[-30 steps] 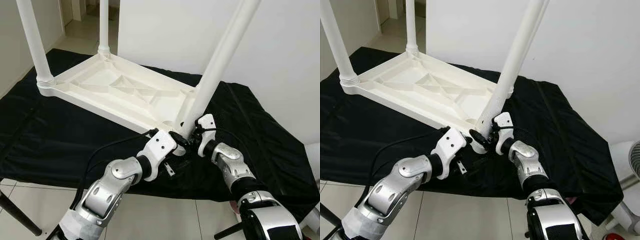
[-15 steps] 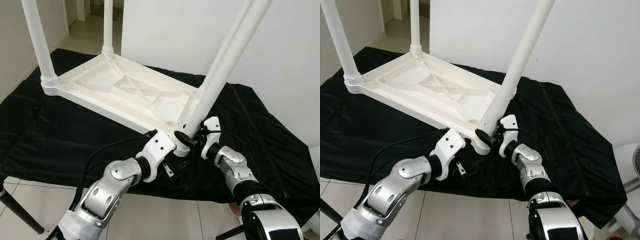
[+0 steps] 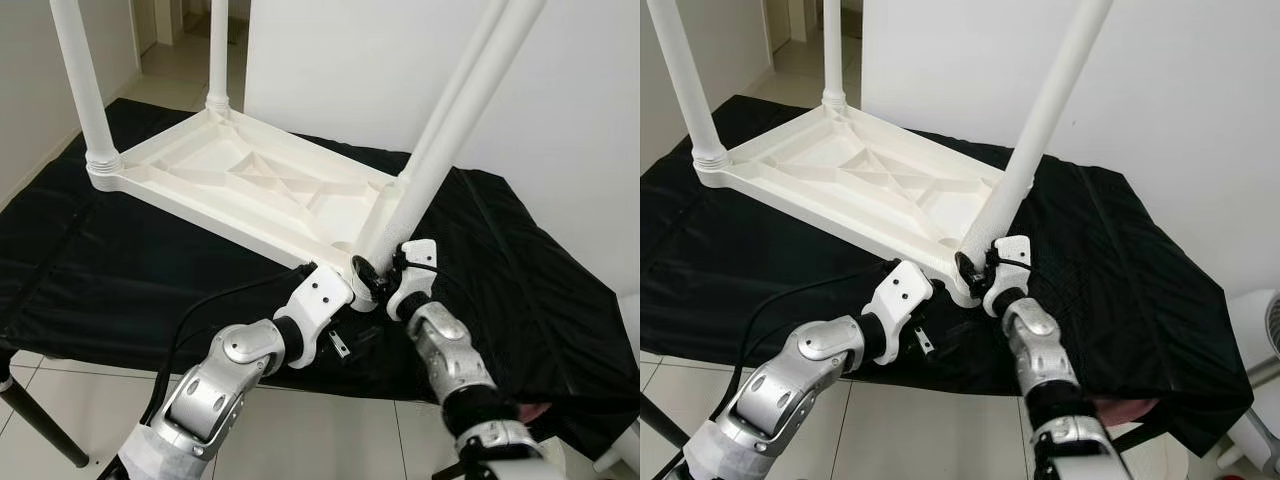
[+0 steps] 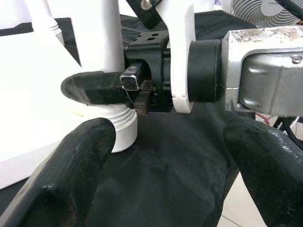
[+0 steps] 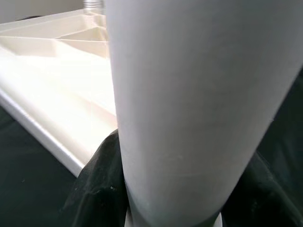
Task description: Building children table
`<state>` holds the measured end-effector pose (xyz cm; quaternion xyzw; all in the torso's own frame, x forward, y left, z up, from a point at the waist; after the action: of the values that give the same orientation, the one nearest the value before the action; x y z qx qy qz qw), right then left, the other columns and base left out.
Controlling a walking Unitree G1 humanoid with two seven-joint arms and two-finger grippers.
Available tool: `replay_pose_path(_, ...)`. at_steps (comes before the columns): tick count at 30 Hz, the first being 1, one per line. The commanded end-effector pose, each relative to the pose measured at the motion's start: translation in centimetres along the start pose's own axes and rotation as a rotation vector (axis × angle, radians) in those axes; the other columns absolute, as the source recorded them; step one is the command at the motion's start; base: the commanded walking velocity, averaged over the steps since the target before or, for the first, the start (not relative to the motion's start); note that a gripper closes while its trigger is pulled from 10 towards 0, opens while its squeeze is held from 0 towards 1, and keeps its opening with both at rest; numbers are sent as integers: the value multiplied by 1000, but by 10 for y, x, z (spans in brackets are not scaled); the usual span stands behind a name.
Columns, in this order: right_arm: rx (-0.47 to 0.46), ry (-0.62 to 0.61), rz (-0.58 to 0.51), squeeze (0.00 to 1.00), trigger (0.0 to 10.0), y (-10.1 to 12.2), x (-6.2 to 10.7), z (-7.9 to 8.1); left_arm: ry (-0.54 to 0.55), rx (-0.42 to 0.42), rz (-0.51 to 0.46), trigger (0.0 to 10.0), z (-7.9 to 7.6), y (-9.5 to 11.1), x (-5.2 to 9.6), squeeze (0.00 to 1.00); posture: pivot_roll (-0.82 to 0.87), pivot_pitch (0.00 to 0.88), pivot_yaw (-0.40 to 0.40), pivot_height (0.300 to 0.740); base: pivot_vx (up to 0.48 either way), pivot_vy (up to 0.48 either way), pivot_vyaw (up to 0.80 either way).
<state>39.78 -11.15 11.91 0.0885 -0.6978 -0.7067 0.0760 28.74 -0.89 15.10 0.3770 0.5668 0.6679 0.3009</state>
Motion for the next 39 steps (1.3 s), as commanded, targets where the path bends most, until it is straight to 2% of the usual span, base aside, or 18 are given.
replay_pose_path(1, 6, -139, 38, 0, 10000, -8, 8, -23, 5, -8, -13, 10000, -1, 3, -2, 0, 57, 0, -184, 740, 0, 0, 0)
replay_pose_path(3, -13, -244, 61, 0, 10000, -13, 14, -24, 22, -1, -29, 10000, 2, 6, -1, 0, 57, 0, -184, 740, 0, 0, 0)
replay_pose_path(5, -30, -280, 76, 0, 10000, -16, 17, -23, 27, -1, -35, 10000, 3, 7, -1, 0, 61, 0, -189, 740, 0, 0, 0)
replay_pose_path(6, -30, -280, 76, 0, 10000, -16, 17, -23, 27, -1, -35, 10000, 3, 7, -1, 0, 61, 0, -189, 740, 0, 0, 0)
replay_pose_path(8, -45, -264, 70, 0, 10000, -13, 20, -9, 31, -3, -46, 10000, 4, 9, -1, 0, 62, 0, -189, 740, 0, 0, 0)
replay_pose_path(11, -48, -258, 67, 0, 10000, -12, 21, -7, 31, -3, -48, 10000, 4, 9, -1, 0, 60, 0, -187, 740, 0, 0, 0)
replay_pose_path(15, -17, -270, 52, 0, 10000, -7, 24, -17, 27, -8, -45, 10000, 4, 9, -1, 0, 62, 0, -188, 740, 0, 0, 0)
replay_pose_path(17, -17, -270, 52, 0, 10000, -7, 24, -17, 27, -8, -45, 10000, 4, 9, -1, 0, 62, 0, -188, 740, 0, 0, 0)
replay_pose_path(18, -28, -279, 51, 1000, 10000, -7, 26, -21, 27, -9, -44, 10000, 4, 8, -1, 0, 61, 0, -188, 740, 0, 0, 0)
replay_pose_path(25, -62, -280, 42, 1000, 10000, -2, 33, -33, 16, 0, -48, 10000, 1, 8, -1, 0, 59, 0, -188, 740, 0, 0, 0)
replay_pose_path(28, -22, -254, 36, 1000, 10000, 2, 35, -41, 11, -2, -48, 10000, 0, 8, -2, 0, 59, 0, -188, 740, 0, 0, 0)
replay_pose_path(30, -9, -193, 34, 1000, 10000, 4, 34, -41, 9, -4, -49, 10000, 0, 9, -2, 0, 59, 0, -186, 740, 0, 0, 0)
replay_pose_path(31, 5, -132, 32, 373, 10000, 6, 33, -38, 8, -4, -50, 10000, 0, 9, -2, 0, 57, 0, -186, 740, 0, 0, 0)
replay_pose_path(33, 15, -90, 31, 373, 10000, 6, 33, -36, 8, -4, -50, 10000, 0, 9, -2, 0, 57, 0, -186, 740, 0, 0, 0)
replay_pose_path(34, 76, 0, 63, 0, 10000, 2, 30, -42, 5, -5, -51, 10000, 0, 9, -2, 0, 55, 0, -182, 740, 0, 0, 0)
replay_pose_path(37, 97, 66, 85, 0, 10000, -1, 28, -44, 2, -6, -52, 10000, 0, 10, -3, 0, 55, 0, -179, 740, 0, 0, 0)
replay_pose_path(39, 127, 177, 86, 0, 10000, -2, 26, -37, 0, -7, -52, 10000, 0, 10, -3, 0, 56, 0, -177, 740, 0, 0, 0)
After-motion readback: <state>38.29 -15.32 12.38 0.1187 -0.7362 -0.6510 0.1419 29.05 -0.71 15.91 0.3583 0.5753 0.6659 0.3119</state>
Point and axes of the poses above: a point about 5 cm out from each wrist's last joint towards the gripper, its own x axis pointing back from the gripper into the wrist, its own y axis along the axis of the wrist's last joint, z = x × y, the point moved 6 cm from there along -x, pointing out of the wrist towards the gripper, and after that the axes turned 5 degrees about x, right-handed, at the moved point
